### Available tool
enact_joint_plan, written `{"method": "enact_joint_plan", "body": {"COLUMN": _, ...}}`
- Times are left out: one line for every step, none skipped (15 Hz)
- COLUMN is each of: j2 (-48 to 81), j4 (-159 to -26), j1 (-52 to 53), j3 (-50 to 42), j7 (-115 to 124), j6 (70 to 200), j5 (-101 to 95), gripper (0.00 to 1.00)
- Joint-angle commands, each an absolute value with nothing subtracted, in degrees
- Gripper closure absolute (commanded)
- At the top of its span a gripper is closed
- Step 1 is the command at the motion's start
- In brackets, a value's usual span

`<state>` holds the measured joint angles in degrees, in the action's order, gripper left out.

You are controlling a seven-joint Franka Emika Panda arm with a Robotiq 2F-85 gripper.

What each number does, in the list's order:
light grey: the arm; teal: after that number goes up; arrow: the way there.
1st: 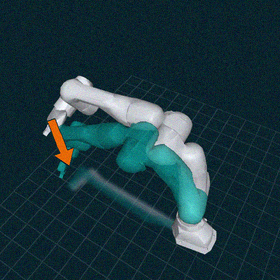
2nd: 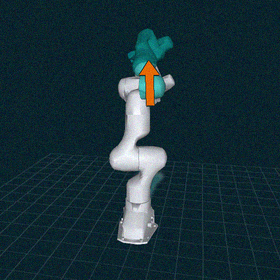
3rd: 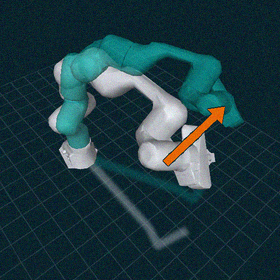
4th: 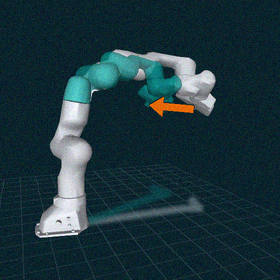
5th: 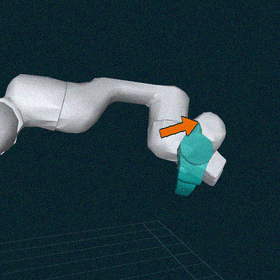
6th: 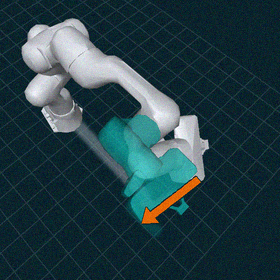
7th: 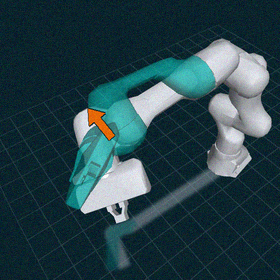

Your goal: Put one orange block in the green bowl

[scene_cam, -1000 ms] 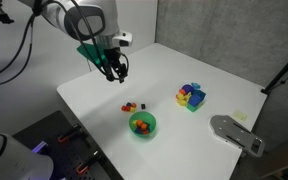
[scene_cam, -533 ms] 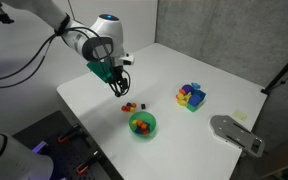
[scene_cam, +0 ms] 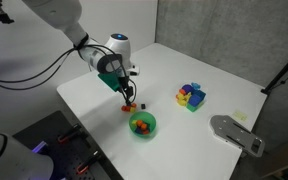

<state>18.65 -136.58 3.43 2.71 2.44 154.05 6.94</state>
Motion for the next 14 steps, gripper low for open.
{"method": "enact_joint_plan", "body": {"j2": 25.9, "j4": -130.3, "j1": 2.9, "j3": 3.0, "j7": 2.5, "j6": 155.6, "j5": 6.7, "gripper": 0.00}}
{"method": "enact_joint_plan", "body": {"j2": 27.7, "j4": -128.9, "j1": 3.1, "j3": 2.7, "j7": 2.8, "j6": 156.3, "j5": 6.3, "gripper": 0.00}}
{"method": "enact_joint_plan", "body": {"j2": 29.5, "j4": -127.5, "j1": 3.3, "j3": 2.6, "j7": 3.0, "j6": 156.8, "j5": 6.1, "gripper": 0.00}}
{"method": "enact_joint_plan", "body": {"j2": 31.2, "j4": -126.3, "j1": 3.4, "j3": 2.4, "j7": 3.2, "j6": 157.3, "j5": 5.9, "gripper": 0.00}}
{"method": "enact_joint_plan", "body": {"j2": 32.8, "j4": -125.0, "j1": 3.3, "j3": 2.4, "j7": 3.2, "j6": 157.4, "j5": 5.9, "gripper": 0.00}}
{"method": "enact_joint_plan", "body": {"j2": 34.4, "j4": -123.8, "j1": 3.4, "j3": 2.2, "j7": 3.3, "j6": 157.8, "j5": 5.8, "gripper": 0.00}}
{"method": "enact_joint_plan", "body": {"j2": 35.9, "j4": -122.6, "j1": 3.4, "j3": 2.0, "j7": 3.3, "j6": 158.0, "j5": 5.8, "gripper": 0.00}}
{"method": "enact_joint_plan", "body": {"j2": 37.2, "j4": -121.4, "j1": 3.3, "j3": 1.9, "j7": 3.3, "j6": 158.1, "j5": 5.8, "gripper": 0.00}}
{"method": "enact_joint_plan", "body": {"j2": 38.4, "j4": -120.5, "j1": 3.3, "j3": 1.6, "j7": 3.3, "j6": 158.3, "j5": 5.7, "gripper": 0.00}}
{"method": "enact_joint_plan", "body": {"j2": 39.5, "j4": -119.8, "j1": 3.5, "j3": 1.3, "j7": 3.4, "j6": 158.7, "j5": 5.5, "gripper": 0.00}}
{"method": "enact_joint_plan", "body": {"j2": 40.4, "j4": -119.1, "j1": 3.6, "j3": 0.9, "j7": 3.4, "j6": 159.1, "j5": 5.3, "gripper": 0.00}}
{"method": "enact_joint_plan", "body": {"j2": 41.2, "j4": -118.4, "j1": 3.7, "j3": 0.6, "j7": 3.5, "j6": 159.4, "j5": 5.1, "gripper": 0.00}}
{"method": "enact_joint_plan", "body": {"j2": 42.0, "j4": -117.7, "j1": 3.8, "j3": 0.2, "j7": 3.6, "j6": 159.7, "j5": 4.9, "gripper": 0.00}}
{"method": "enact_joint_plan", "body": {"j2": 42.8, "j4": -117.0, "j1": 3.8, "j3": 0.0, "j7": 3.7, "j6": 159.8, "j5": 4.8, "gripper": 0.00}}
